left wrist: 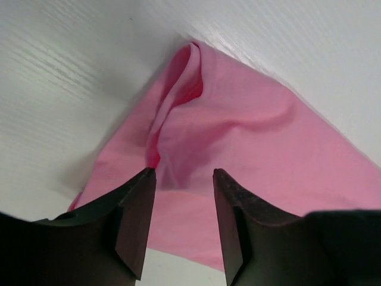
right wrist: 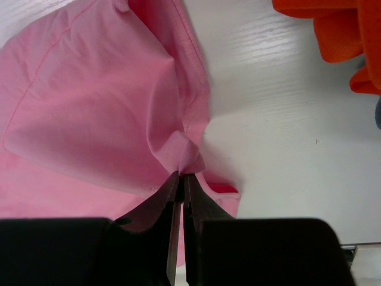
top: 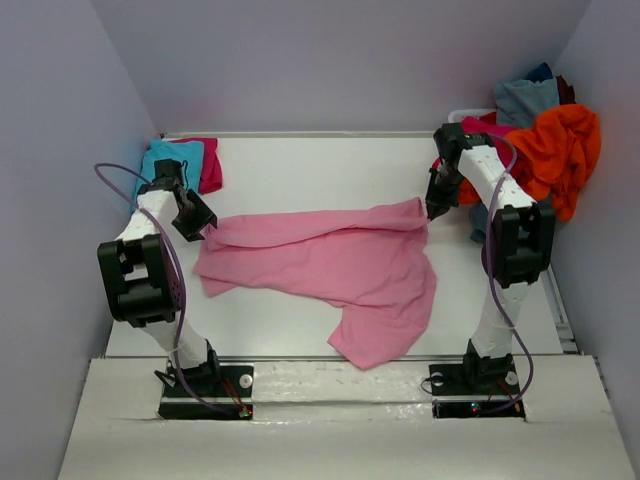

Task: Fold and stack the t-shirts
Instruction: Fold the flattened T-shirt at the center of the board.

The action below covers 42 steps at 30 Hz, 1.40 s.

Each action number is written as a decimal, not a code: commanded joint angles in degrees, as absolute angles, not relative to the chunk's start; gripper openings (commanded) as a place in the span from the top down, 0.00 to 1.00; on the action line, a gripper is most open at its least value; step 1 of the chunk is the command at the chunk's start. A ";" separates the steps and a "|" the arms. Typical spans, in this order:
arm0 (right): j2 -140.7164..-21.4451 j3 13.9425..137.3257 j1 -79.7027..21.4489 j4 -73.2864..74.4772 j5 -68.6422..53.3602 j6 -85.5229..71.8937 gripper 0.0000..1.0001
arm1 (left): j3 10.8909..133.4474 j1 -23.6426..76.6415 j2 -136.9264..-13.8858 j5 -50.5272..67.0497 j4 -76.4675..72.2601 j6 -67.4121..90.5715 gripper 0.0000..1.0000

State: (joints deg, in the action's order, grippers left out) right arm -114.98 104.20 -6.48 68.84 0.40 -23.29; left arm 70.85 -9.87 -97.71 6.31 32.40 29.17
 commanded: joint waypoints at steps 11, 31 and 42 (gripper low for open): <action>-114.61 106.96 -6.06 69.35 -1.58 -22.41 0.89 | 71.02 -10.37 -92.11 6.94 32.78 28.92 0.28; -114.61 106.17 -6.06 68.12 -3.78 -22.24 0.89 | 76.11 -10.37 -99.66 11.15 26.81 30.85 0.33; -115.84 107.93 -6.06 68.64 -3.87 -22.24 0.89 | 81.21 -10.37 -105.82 15.99 27.42 29.09 0.33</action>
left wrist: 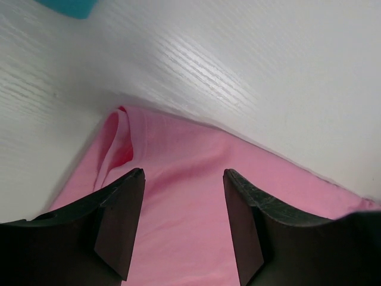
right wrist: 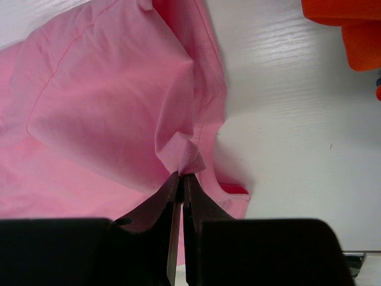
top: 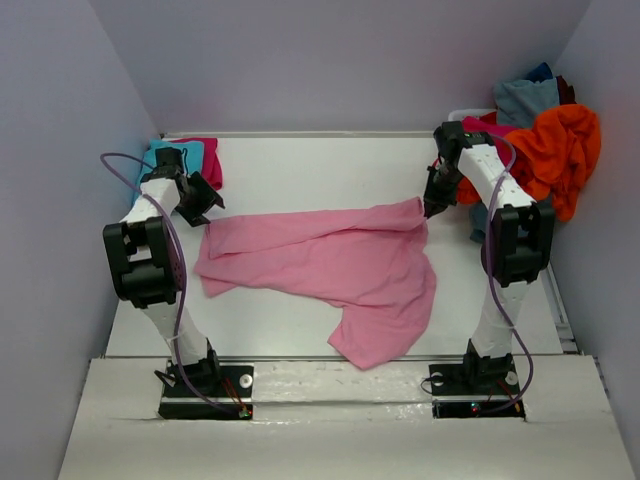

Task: Fold and stack the t-shirts
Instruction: Fold the flattened T-shirt at the center of the board.

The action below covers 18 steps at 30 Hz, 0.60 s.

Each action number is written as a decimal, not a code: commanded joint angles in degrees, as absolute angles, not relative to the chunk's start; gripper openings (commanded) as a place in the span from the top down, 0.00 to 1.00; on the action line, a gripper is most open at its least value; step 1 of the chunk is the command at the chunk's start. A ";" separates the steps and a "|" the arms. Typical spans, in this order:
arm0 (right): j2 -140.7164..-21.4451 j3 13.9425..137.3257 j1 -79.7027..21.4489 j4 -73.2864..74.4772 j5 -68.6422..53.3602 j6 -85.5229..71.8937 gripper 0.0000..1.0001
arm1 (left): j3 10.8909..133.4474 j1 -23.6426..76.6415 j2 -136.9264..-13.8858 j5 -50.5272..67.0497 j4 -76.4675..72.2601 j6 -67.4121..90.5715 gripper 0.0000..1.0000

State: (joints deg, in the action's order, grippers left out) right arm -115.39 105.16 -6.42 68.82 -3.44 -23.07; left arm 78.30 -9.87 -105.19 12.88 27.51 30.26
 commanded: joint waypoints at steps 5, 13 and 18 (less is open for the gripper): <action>-116.02 107.67 -6.06 68.64 -3.69 -22.24 0.89 | 82.36 -9.84 -105.47 11.62 29.88 29.18 0.33; -116.10 108.02 -6.06 68.73 -3.69 -22.41 0.89 | 77.18 -10.63 -102.13 9.92 28.66 30.50 0.31; -116.02 107.58 -6.06 68.73 -3.60 -22.24 0.89 | 78.13 -11.87 -104.32 9.76 28.91 28.74 0.30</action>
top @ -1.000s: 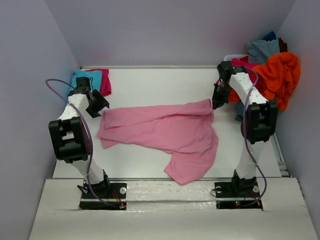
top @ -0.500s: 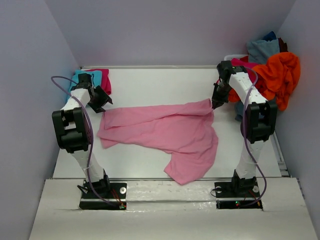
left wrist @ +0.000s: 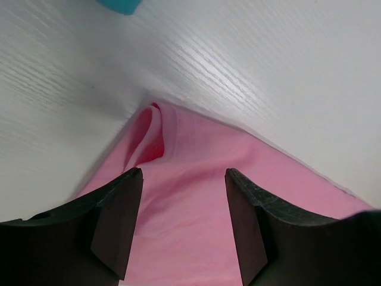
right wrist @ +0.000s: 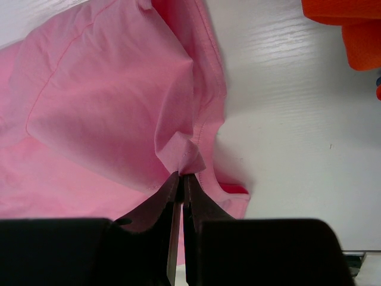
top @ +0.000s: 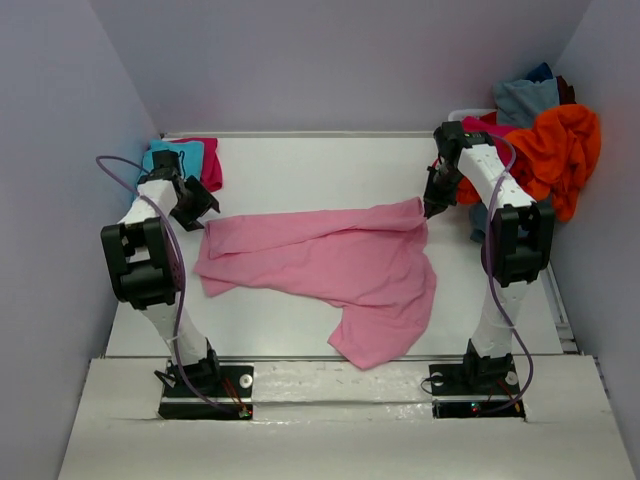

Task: Fold and stack the t-shirts
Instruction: Fold the flattened T-shirt at the center of the board.

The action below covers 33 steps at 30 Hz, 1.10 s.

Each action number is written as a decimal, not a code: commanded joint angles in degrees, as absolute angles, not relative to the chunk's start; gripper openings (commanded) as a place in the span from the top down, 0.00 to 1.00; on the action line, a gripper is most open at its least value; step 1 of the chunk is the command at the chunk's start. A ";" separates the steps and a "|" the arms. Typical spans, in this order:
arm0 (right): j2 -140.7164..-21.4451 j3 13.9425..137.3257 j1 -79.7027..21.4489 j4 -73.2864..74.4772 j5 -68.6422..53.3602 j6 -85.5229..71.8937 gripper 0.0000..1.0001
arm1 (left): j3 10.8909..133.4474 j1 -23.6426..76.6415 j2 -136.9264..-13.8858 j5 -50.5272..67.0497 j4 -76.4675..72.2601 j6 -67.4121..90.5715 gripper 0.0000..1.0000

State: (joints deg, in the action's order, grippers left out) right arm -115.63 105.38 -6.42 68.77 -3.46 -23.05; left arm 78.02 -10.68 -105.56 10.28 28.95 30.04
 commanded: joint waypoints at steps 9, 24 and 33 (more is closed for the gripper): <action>-116.01 107.31 -6.06 68.55 -3.78 -22.24 0.89 | 77.34 -14.41 -105.99 11.25 27.34 27.60 0.31; -117.51 108.54 -6.06 68.82 -3.87 -22.24 0.89 | 74.01 -14.41 -110.04 21.97 23.47 27.51 0.38; -117.86 108.19 -6.06 68.73 -3.78 -22.24 0.89 | 76.11 -14.41 -109.34 17.32 24.61 27.60 0.38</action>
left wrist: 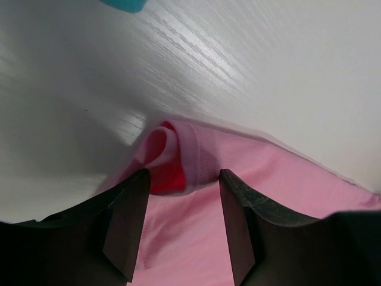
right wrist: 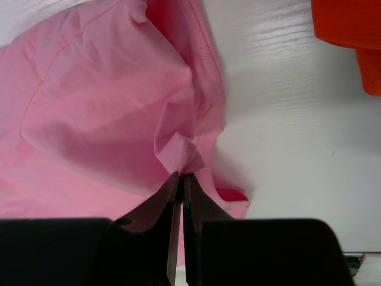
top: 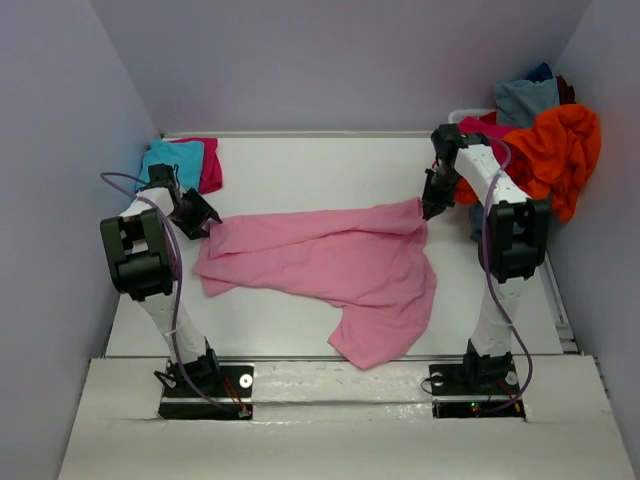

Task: Fold and stack the t-shirts
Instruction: Fold the flattened T-shirt at the center of the board.

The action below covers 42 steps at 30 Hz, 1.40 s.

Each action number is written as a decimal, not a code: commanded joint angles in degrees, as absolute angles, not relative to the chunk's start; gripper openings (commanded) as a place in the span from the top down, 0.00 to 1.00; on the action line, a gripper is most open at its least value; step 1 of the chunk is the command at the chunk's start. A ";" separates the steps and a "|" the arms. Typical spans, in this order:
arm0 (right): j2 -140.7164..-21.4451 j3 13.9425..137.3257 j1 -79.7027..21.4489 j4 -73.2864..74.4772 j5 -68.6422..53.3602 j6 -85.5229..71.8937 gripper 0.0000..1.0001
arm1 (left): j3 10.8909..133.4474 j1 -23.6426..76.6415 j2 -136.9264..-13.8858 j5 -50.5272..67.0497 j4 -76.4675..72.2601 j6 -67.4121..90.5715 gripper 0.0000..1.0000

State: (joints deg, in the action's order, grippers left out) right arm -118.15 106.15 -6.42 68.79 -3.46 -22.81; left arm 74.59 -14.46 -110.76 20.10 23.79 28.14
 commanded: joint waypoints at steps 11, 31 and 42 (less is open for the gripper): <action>-118.21 108.37 -6.06 68.91 -3.87 -22.15 0.89 | 79.19 -14.41 -108.19 11.16 26.19 26.90 0.38; -118.04 107.93 -6.06 68.91 -3.78 -22.24 0.89 | 80.24 -14.41 -112.50 17.93 25.14 25.49 0.40; -118.04 107.67 -6.06 68.82 -3.87 -22.24 0.89 | 80.25 -14.41 -111.89 18.28 24.79 25.49 0.67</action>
State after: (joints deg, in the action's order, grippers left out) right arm -118.67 106.15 -6.42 68.79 -3.46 -22.68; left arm 78.89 -14.26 -112.88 17.56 25.06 26.13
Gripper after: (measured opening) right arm 0.111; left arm 0.355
